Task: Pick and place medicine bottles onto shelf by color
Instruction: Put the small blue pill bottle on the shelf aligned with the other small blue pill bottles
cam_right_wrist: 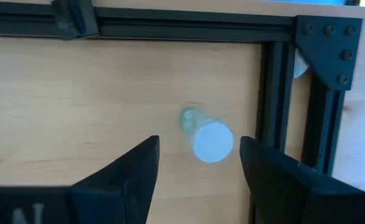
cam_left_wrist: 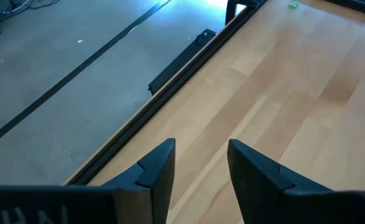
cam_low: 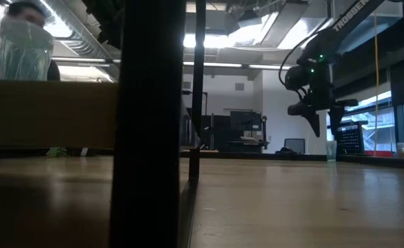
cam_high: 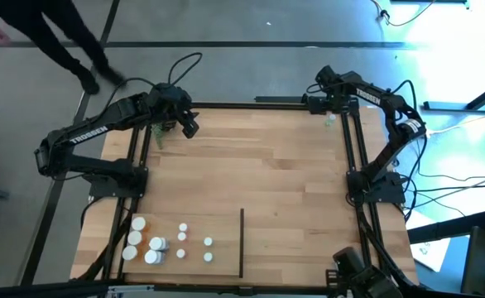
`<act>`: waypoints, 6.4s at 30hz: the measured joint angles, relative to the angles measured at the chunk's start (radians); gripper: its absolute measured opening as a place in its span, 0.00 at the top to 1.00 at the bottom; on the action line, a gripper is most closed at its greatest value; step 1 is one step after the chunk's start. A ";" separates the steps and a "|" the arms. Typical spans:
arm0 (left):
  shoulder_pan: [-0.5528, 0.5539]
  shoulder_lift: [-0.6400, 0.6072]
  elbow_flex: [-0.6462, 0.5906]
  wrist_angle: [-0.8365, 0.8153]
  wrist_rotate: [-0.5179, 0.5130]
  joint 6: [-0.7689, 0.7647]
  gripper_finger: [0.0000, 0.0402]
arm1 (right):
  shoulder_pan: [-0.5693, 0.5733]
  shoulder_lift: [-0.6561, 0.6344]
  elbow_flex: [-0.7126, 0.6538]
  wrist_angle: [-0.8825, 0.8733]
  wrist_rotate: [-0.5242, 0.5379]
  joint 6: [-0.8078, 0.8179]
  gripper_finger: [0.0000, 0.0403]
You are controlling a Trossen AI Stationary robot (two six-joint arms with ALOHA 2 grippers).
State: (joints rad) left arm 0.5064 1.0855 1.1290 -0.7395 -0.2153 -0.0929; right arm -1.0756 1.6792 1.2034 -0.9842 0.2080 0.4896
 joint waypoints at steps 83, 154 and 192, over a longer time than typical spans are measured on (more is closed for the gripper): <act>0.000 0.000 0.000 -0.011 0.000 0.051 0.65 | 0.600 0.111 0.416 -0.043 -0.211 -0.655 0.69; 0.000 0.000 0.000 -0.038 0.000 0.052 0.65 | 0.797 0.407 0.596 -0.111 -0.112 -0.757 0.52; -0.105 0.548 0.000 0.508 0.398 0.302 0.65 | 0.663 0.073 1.114 -0.418 -0.111 -0.678 0.52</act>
State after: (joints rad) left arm 0.4011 1.6336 1.1294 -0.2318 0.1825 0.2093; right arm -0.4125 1.7520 2.3177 -1.4023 0.0969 -0.1882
